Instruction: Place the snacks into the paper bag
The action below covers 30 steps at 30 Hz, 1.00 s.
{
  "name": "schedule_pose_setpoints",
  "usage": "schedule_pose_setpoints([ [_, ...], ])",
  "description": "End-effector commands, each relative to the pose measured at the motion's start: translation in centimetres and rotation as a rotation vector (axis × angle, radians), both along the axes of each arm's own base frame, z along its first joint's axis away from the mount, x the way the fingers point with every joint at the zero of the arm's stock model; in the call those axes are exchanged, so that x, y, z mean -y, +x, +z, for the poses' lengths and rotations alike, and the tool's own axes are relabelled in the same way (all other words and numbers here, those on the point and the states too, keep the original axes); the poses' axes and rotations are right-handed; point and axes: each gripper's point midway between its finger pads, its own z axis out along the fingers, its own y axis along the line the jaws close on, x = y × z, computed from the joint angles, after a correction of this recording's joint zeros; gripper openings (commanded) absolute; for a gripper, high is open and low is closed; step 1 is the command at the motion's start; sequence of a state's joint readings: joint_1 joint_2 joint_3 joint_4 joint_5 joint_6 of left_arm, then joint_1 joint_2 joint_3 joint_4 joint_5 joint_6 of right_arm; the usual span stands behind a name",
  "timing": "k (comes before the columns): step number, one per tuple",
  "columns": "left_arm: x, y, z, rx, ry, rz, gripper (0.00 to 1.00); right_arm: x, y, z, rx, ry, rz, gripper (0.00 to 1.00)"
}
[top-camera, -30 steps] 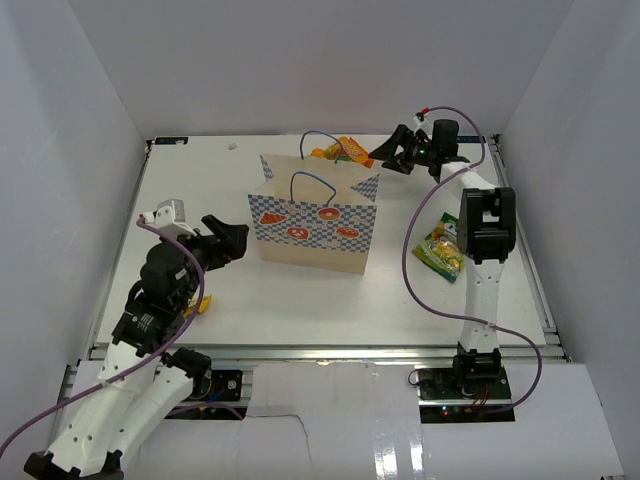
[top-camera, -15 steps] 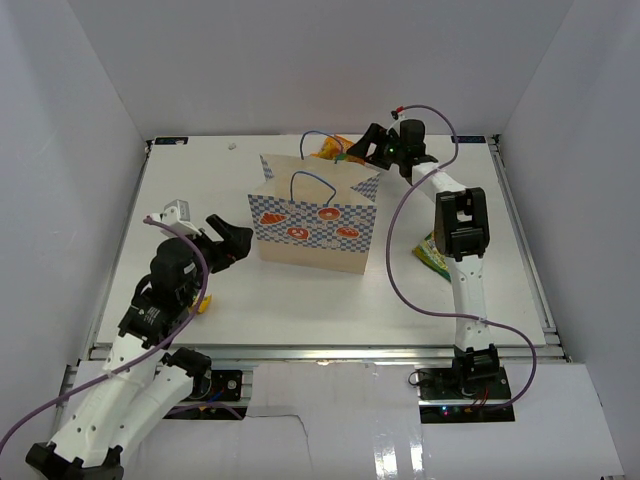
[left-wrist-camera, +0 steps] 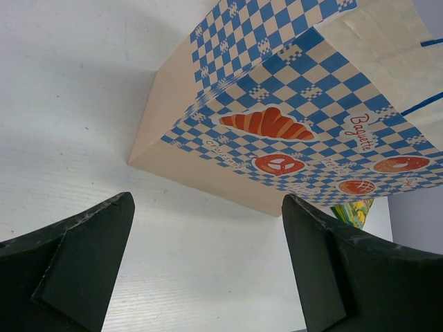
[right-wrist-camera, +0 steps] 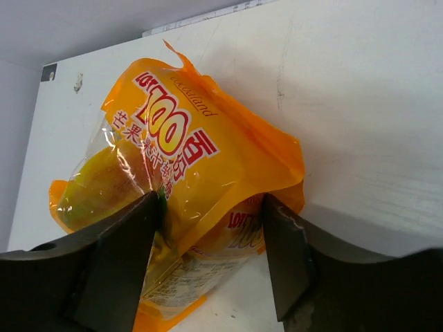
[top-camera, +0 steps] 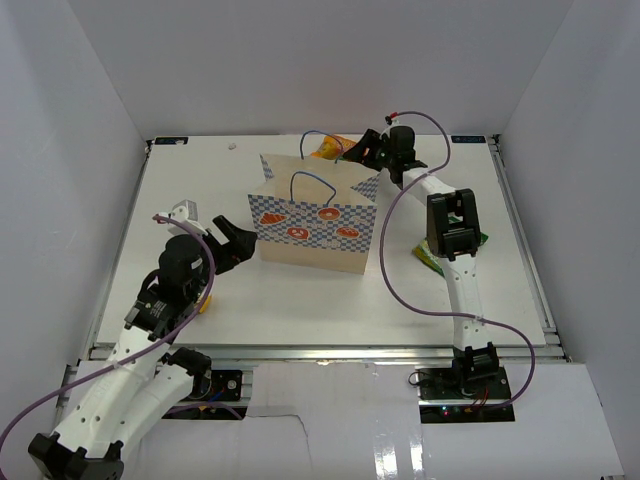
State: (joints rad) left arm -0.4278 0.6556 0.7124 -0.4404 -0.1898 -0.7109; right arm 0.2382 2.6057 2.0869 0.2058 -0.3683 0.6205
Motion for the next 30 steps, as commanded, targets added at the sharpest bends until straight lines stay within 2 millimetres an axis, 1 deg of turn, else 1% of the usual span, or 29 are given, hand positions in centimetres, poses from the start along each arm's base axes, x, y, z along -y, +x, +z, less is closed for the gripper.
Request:
schedule_pose_setpoints([
  [1,0.3,-0.2,0.6,0.02,-0.011,-0.017,0.98,0.2,1.3,0.5,0.047,-0.011,-0.062,0.63],
  [2,0.3,-0.2,0.7,0.021,-0.012,-0.017,0.98,0.4,1.4,0.3,0.043,-0.014,-0.071,0.58],
  [3,0.2,-0.2,0.7,0.021,-0.014,-0.014,0.98,0.8,1.3,-0.3,0.029,-0.014,-0.076,0.44],
  [5,0.2,-0.2,0.7,0.022,-0.015,-0.014,0.98,0.9,0.7,-0.4,0.011,0.019,-0.055,0.28],
  [6,0.3,-0.2,0.6,0.019,-0.015,-0.014,0.98,1.6,0.8,-0.3,0.019,0.033,-0.055,0.17],
  [8,0.2,-0.1,0.5,0.026,-0.005,-0.016,0.98,2.0,-0.1,-0.1,0.018,0.04,-0.015,0.08],
  [9,0.2,-0.1,0.6,0.031,0.001,-0.017,0.98,3.1,0.1,0.9,0.048,0.049,-0.014,0.08],
  [11,0.0,0.2,0.6,0.045,0.026,-0.017,0.98,4.2,-0.9,2.5,0.071,0.059,0.005,0.08],
  [12,0.0,0.3,0.7,0.052,0.032,-0.018,0.98,5.8,-0.8,3.4,0.09,0.062,-0.011,0.08],
  [13,0.0,0.4,0.6,0.057,0.04,-0.019,0.98,6.5,-0.9,6.1,0.146,0.068,-0.011,0.08],
  [14,0.0,0.6,0.9,0.077,0.051,-0.026,0.98,7.4,-1.6,5.9,0.135,0.067,-0.009,0.08],
  [15,0.0,0.6,0.8,0.082,0.06,-0.031,0.98,9.2,-1.5,6.6,0.158,0.051,-0.028,0.08],
  [16,0.1,0.8,0.8,0.085,0.068,-0.035,0.98,10.0,-1.9,9.1,0.206,0.042,-0.029,0.08],
  [17,0.2,0.9,0.9,0.098,0.082,-0.046,0.98,11.7,-2.4,8.5,0.206,0.011,-0.041,0.08],
  [18,0.2,0.9,0.9,0.101,0.087,-0.051,0.98,12.6,-2.8,9.1,0.219,-0.002,-0.047,0.08],
  [19,0.4,1.0,1.0,0.109,0.09,-0.059,0.98,13.1,-3.6,11.2,0.257,-0.011,-0.036,0.08],
  [20,0.4,1.0,1.0,0.116,0.093,-0.065,0.98,13.0,-4.8,10.1,0.236,-0.026,-0.021,0.08],
  [21,0.5,1.0,0.8,0.12,0.101,-0.072,0.98,15.3,-5.3,12.1,0.293,-0.063,-0.034,0.08],
  [23,0.8,0.9,0.9,0.139,0.093,-0.091,0.98,15.5,-7.2,12.5,0.314,-0.088,0.02,0.08],
  [24,0.9,0.8,0.8,0.142,0.091,-0.099,0.98,16.0,-8.4,11.8,0.303,-0.099,0.037,0.08],
  [25,1.0,0.7,0.3,0.137,0.091,-0.105,0.98,15.6,-9.9,13.7,0.354,-0.104,0.099,0.08],
  [27,1.1,0.4,-0.3,0.133,0.085,-0.118,0.98,15.9,-11.5,14.3,0.362,-0.1,0.131,0.08],
  [28,1.2,0.3,-0.6,0.129,0.08,-0.121,0.98,15.8,-12.3,16.3,0.413,-0.112,0.147,0.08],
  [29,1.1,0.0,-1.0,0.13,0.072,-0.122,0.98,16.0,-13.0,17.1,0.43,-0.11,0.166,0.08],
  [30,1.1,-0.2,-1.2,0.126,0.065,-0.123,0.98,15.9,-13.8,18.9,0.468,-0.118,0.168,0.08],
])
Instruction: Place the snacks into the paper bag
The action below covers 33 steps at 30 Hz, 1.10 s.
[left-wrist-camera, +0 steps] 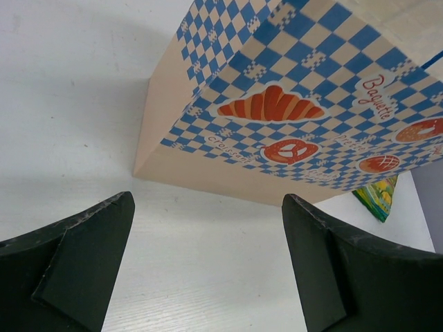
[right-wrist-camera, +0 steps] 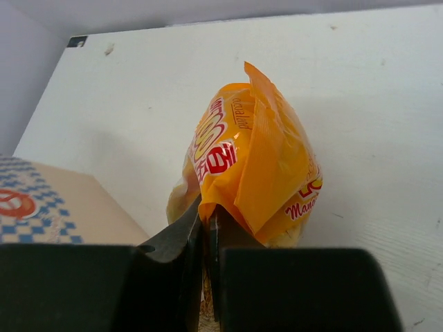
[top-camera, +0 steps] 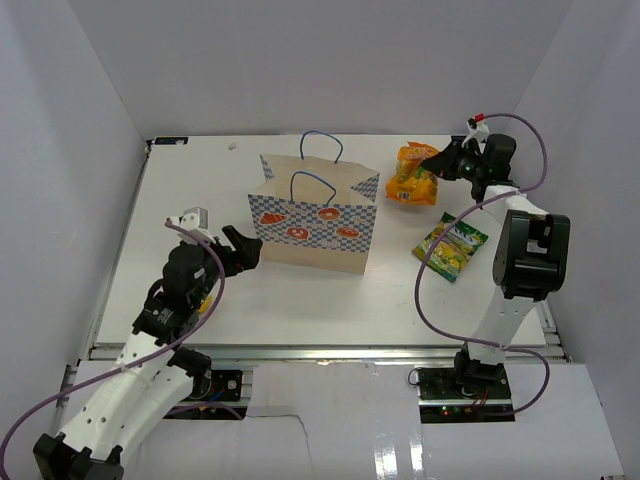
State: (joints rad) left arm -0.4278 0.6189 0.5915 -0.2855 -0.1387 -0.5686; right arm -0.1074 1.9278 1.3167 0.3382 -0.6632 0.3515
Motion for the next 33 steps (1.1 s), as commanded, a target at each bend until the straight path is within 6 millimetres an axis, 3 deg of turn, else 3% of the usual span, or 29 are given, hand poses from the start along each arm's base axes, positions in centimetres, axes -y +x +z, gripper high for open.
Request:
schedule_pose_setpoints([
  [1,0.3,-0.9,0.2,0.04,-0.032,-0.034,0.98,-2.1,-2.7,9.6,0.294,-0.052,0.158,0.08],
  [8,-0.8,-2.5,0.4,0.085,-0.076,-0.004,0.98,-1.5,-5.0,16.7,0.43,-0.126,0.118,0.08],
  [16,-1.0,-3.1,0.0,0.077,-0.092,0.0,0.98,-2.4,-9.3,28.3,0.681,-0.203,0.166,0.08],
  [19,-1.0,-3.3,-0.4,0.058,-0.101,0.002,0.98,-3.2,-11.9,34.2,0.815,-0.215,0.186,0.08],
  [22,-1.0,-3.4,-0.6,0.047,-0.122,0.011,0.98,-4.6,-14.8,37.7,0.907,-0.215,0.216,0.08],
  [26,-1.1,-3.4,-0.3,0.043,-0.168,0.035,0.98,-7.4,-18.7,39.6,0.99,-0.214,0.287,0.08],
  [27,-1.0,-3.4,-0.3,0.036,-0.186,0.039,0.98,-9.5,-20.1,40.0,1.033,-0.213,0.339,0.08],
  [28,-1.0,-3.3,-0.2,0.034,-0.193,0.042,0.98,-10.2,-21.3,40.5,1.06,-0.218,0.355,0.08],
  [33,-0.6,-3.2,-0.3,0.017,-0.208,0.036,0.98,-13.3,-24.2,40.8,1.125,-0.231,0.439,0.08],
])
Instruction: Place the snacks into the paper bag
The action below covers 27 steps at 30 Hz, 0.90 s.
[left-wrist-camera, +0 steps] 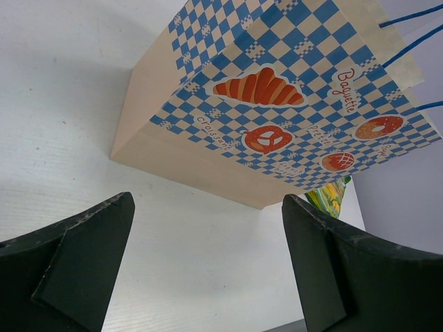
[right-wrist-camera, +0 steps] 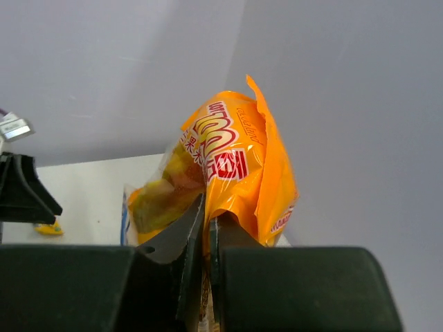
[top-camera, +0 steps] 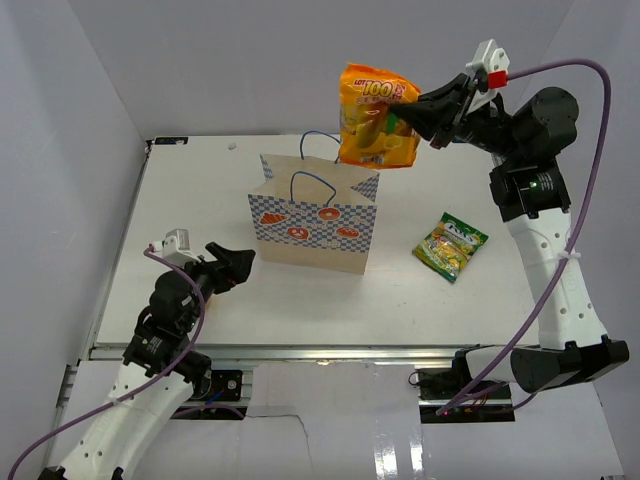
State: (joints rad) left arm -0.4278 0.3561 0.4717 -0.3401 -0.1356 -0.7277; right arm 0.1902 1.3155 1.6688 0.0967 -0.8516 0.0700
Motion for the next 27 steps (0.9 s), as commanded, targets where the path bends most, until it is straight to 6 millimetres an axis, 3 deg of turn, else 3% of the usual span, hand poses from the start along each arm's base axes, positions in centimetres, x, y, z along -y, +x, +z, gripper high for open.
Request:
schedule_pose_setpoints([
  [1,0.2,0.0,-0.2,-0.022,-0.021,0.0,0.98,-0.4,-2.4,3.7,0.212,-0.018,-0.013,0.08],
  [12,0.3,-0.1,-0.2,-0.02,-0.036,-0.001,0.98,-5.0,-1.8,1.2,0.273,-0.112,0.043,0.08],
  [22,0.0,-0.1,-1.1,-0.116,-0.139,0.066,0.98,-9.0,0.3,-4.6,0.321,-0.253,0.047,0.08],
  [27,-1.4,0.3,-2.3,-0.239,-0.296,0.246,0.98,-10.8,0.5,-8.3,0.338,-0.337,0.078,0.08],
])
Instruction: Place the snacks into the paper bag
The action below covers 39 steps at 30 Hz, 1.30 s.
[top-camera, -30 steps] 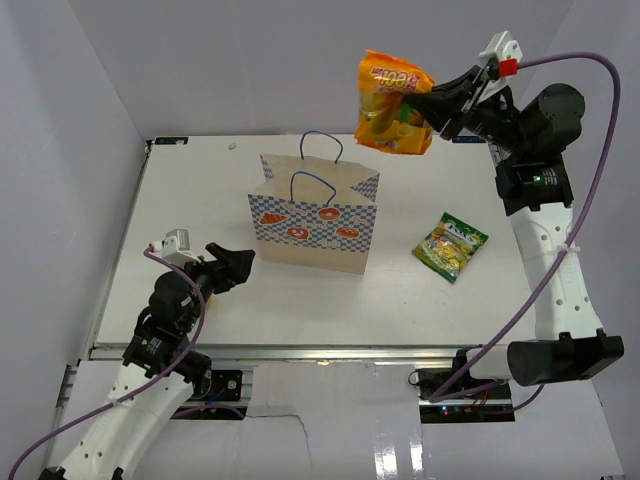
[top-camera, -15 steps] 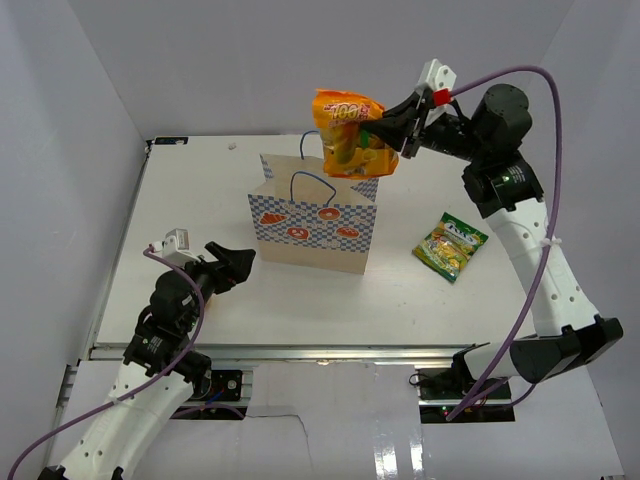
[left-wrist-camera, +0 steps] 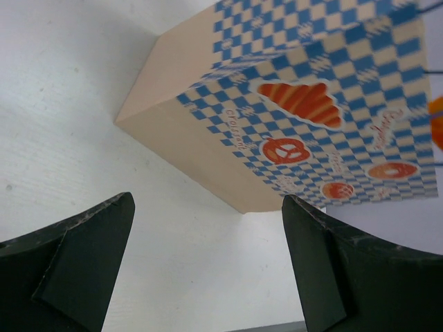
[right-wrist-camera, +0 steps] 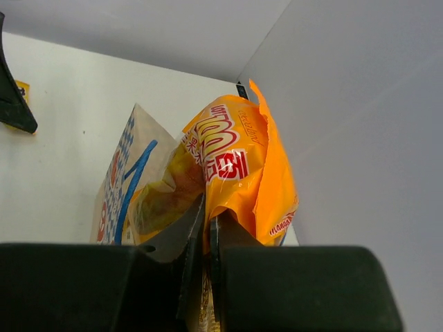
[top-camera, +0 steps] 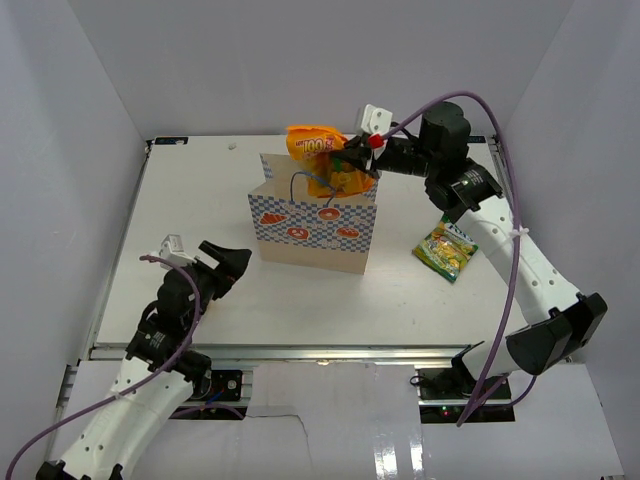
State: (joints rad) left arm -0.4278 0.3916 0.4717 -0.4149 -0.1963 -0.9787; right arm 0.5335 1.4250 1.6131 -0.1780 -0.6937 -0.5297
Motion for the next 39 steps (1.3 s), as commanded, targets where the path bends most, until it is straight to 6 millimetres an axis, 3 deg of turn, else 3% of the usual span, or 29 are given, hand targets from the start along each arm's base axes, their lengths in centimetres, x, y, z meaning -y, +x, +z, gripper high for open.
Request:
schedule_pose_setpoints([
  [1,-1.5,0.0,-1.3,-0.138,-0.126,0.169,0.98,-0.7,0.5,1.9,0.217,-0.003,-0.007,0.08],
  [8,-2.7,-0.1,-2.9,-0.322,-0.208,0.351,0.98,-1.6,2.3,-0.8,0.256,-0.074,-0.044,0.15],
  [11,-3.2,-0.4,-3.3,-0.394,-0.223,0.421,0.98,-1.8,2.8,-1.8,0.252,-0.1,-0.049,0.25],
  [13,-3.7,-0.7,-4.4,-0.462,-0.195,0.47,0.98,-1.8,3.1,-2.4,0.25,-0.112,-0.053,0.43],
  [14,-3.8,-0.6,-3.9,-0.471,-0.216,0.498,0.98,-1.8,3.1,-2.6,0.245,-0.115,-0.056,0.48],
  [15,-4.0,-0.6,-4.5,-0.506,-0.197,0.525,0.98,-1.8,3.0,-2.6,0.24,-0.113,-0.055,0.57],
  [18,-4.9,-0.8,-4.8,-0.572,-0.143,0.605,0.98,-1.4,2.6,-1.6,0.214,-0.087,-0.071,0.68],
  [22,-6.7,-2.7,-6.4,-0.711,-0.04,0.746,0.98,-0.1,1.8,0.7,0.178,-0.038,-0.107,0.79],
  [25,-7.8,-3.6,-7.8,-0.798,0.004,0.83,0.98,1.9,1.6,1.6,0.132,-0.019,-0.15,0.88],
  [27,-8.6,-4.0,-8.7,-0.862,-0.017,0.887,0.98,3.3,1.5,1.1,0.087,-0.025,-0.169,0.92],
  [30,-10.4,-3.5,-10.4,-0.918,-0.043,0.928,0.98,6.4,2.5,-1.1,-0.016,-0.035,-0.23,0.94],
  [31,-10.7,-2.6,-10.8,-0.897,-0.038,0.89,0.98,8.1,3.0,-1.8,-0.038,-0.036,-0.249,0.94],
  [34,-12.8,-1.2,-10.6,-0.872,-0.053,0.919,0.98,11.9,3.0,-3.7,-0.105,-0.036,-0.29,0.95],
  [39,-15.2,-0.2,-12.6,-0.936,-0.033,0.93,0.98,16.1,3.1,-6.3,-0.169,-0.054,-0.363,0.96],
])
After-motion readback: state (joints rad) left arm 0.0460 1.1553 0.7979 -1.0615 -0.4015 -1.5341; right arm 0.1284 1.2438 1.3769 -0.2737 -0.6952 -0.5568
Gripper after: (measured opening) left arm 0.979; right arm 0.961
